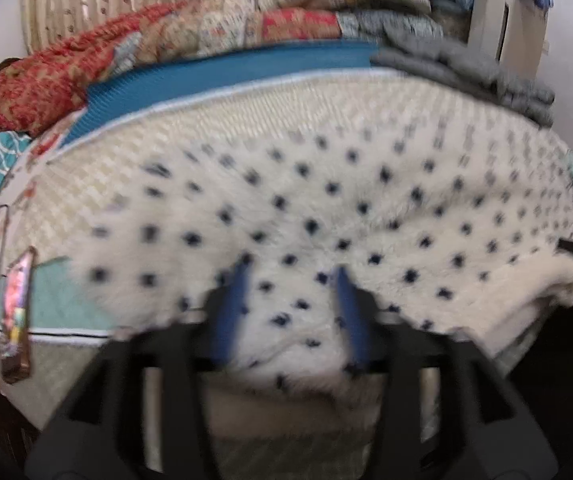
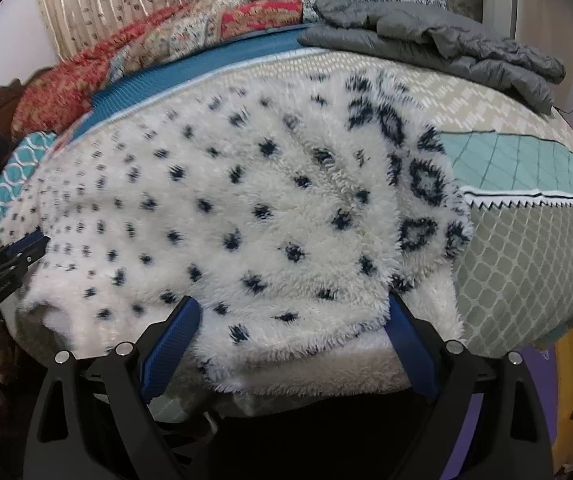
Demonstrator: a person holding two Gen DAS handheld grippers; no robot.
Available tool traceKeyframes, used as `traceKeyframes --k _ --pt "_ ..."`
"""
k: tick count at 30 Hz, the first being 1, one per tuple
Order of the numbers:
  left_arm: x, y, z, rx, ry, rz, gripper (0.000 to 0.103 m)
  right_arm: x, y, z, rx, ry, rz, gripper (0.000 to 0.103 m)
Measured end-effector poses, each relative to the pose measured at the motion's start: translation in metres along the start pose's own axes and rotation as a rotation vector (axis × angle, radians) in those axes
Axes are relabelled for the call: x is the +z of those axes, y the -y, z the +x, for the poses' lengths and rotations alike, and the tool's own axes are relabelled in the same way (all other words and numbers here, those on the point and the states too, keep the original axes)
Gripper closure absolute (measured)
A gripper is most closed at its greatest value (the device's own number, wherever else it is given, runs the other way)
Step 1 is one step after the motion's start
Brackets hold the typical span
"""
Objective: Fold large clothes
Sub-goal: 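Grasp the folded white dotted fleece bundle with both grippers, then lift the fleece bundle with both grippers and carry it toward the pillows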
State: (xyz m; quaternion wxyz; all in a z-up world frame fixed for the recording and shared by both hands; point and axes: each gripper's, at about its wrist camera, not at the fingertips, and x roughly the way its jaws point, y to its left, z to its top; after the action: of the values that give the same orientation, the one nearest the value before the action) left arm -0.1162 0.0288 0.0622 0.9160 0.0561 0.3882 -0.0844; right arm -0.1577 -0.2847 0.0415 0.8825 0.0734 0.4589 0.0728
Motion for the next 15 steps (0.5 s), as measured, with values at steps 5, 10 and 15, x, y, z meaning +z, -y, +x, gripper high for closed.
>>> traceKeyframes --k 5,10,15 --pt "0.027 -0.038 -0.048 0.024 0.127 -0.053 0.007 -0.001 0.016 -0.035 0.147 0.07 0.096 0.058" --pt "0.044 -0.078 -0.017 -0.048 -0.024 -0.149 0.007 0.015 0.043 -0.069 0.132 0.202 0.135 0.058" --pt "0.034 -0.087 0.032 -0.174 -0.187 -0.207 0.007 0.028 0.083 -0.043 0.152 0.151 0.266 0.058"
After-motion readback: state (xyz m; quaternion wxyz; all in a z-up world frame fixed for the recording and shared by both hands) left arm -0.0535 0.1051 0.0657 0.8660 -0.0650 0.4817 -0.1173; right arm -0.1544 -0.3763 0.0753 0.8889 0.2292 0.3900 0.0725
